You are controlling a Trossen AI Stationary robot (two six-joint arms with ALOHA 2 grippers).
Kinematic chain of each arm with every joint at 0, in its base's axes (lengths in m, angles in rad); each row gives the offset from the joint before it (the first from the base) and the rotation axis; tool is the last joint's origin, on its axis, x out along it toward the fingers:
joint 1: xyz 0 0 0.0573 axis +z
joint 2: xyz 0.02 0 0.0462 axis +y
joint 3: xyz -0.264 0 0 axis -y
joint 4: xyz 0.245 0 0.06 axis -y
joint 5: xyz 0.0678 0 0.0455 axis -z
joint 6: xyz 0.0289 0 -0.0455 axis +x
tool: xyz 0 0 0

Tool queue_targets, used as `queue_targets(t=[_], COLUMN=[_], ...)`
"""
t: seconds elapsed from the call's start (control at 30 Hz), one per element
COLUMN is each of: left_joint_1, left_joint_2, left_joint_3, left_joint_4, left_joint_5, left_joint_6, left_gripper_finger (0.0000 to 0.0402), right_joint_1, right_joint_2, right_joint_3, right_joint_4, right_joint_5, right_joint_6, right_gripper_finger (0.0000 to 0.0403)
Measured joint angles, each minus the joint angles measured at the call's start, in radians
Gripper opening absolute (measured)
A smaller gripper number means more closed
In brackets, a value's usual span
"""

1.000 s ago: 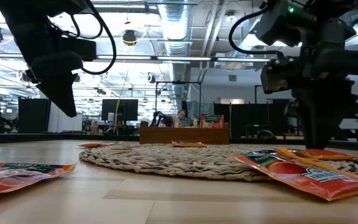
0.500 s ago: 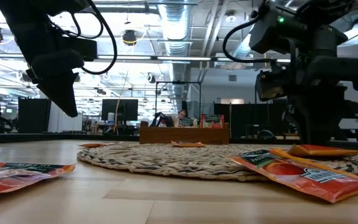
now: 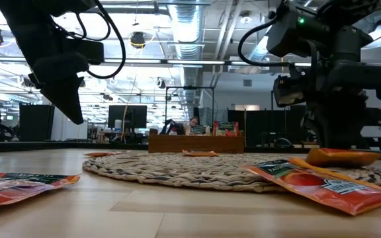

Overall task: Pick & Place Tea
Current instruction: Put the orange tea bag into the left section of the brown wooden organizer

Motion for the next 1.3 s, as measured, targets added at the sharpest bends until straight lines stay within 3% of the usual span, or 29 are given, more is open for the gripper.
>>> queue_targets(t=[0.37,0.57,1.13,1.3], left_joint_1=[0.000,0.000,0.000,0.000], left_joint_2=[0.000,0.000,0.000,0.000], left_joint_3=[0.000,0.000,0.000,0.030], left_joint_4=[0.004,0.003,0.063,0.179], left_joint_5=[-0.001,-0.019,-0.022,0.041], left_joint_6=[0.000,0.001,0.002,0.143], left_gripper_finger=[0.0088,0.0088,0.0088,0.0088], right_joint_1=[-0.001,0.001,-0.032,-0.073], right_joint_2=[-0.004,-0.047,-0.151,-0.151], right_joint_3=[-0.001,0.024,0.313,0.418], right_joint_4=[-0.009,-0.098,-0.331,-0.329], right_joint_5=[0.002,0.010,0.202,0.230], right_joint_6=[-0.001,-0.004,-0.137,-0.199], right_gripper_finger=[0.0006,0.0002,0.0000,0.0000])
